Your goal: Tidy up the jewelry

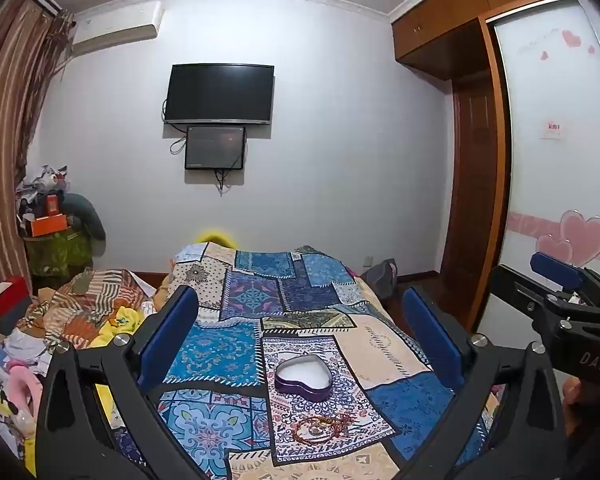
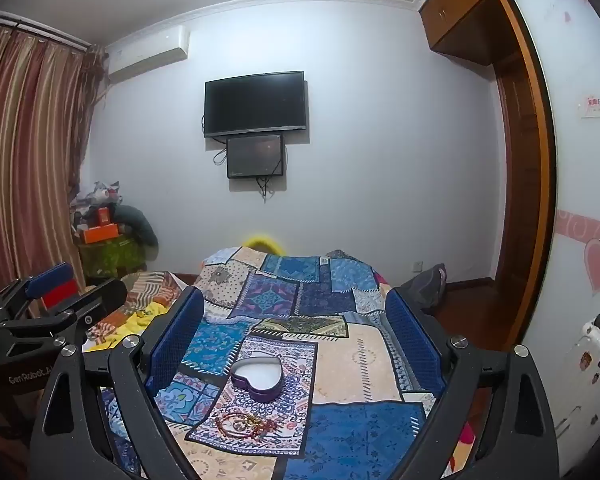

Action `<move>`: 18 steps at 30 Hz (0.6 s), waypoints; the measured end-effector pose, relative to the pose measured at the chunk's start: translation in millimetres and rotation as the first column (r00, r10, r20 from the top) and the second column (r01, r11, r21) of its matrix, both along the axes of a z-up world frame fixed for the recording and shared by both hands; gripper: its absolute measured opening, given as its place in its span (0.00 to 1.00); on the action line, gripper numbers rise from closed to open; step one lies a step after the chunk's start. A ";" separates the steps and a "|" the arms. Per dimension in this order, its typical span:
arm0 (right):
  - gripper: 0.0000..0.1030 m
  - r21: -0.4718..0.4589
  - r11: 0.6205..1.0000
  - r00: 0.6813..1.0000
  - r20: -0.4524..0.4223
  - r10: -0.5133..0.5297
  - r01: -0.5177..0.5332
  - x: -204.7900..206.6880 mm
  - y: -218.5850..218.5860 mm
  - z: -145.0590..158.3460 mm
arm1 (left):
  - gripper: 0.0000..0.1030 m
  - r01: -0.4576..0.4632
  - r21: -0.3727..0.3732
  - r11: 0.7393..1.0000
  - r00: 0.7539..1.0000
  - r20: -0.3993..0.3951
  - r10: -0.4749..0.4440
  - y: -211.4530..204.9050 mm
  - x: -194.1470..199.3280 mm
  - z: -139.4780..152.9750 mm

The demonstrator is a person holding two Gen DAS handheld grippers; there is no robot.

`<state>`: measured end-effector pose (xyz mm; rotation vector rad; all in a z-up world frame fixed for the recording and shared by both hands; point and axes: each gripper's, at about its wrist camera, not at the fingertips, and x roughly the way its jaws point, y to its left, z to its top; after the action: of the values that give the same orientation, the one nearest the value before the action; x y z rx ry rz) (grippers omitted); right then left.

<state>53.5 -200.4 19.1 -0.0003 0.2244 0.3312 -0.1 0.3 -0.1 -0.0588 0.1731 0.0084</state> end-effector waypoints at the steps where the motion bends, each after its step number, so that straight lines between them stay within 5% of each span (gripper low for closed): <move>1: 0.88 0.000 1.000 1.000 0.001 0.000 0.000 -0.1 0.0 -0.1 | 1.00 -0.007 0.001 1.000 1.000 0.001 0.007 0.1 -0.2 -0.1; 18: 0.88 -0.010 1.000 1.000 0.005 0.000 0.000 -0.2 1.0 -0.7 | 1.00 -0.020 0.018 1.000 1.000 -0.003 0.020 -4.5 2.0 -8.8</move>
<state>53.3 -199.4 18.4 -0.0108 0.2214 0.3298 1.8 -4.2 -8.9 -0.0429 0.1756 0.0302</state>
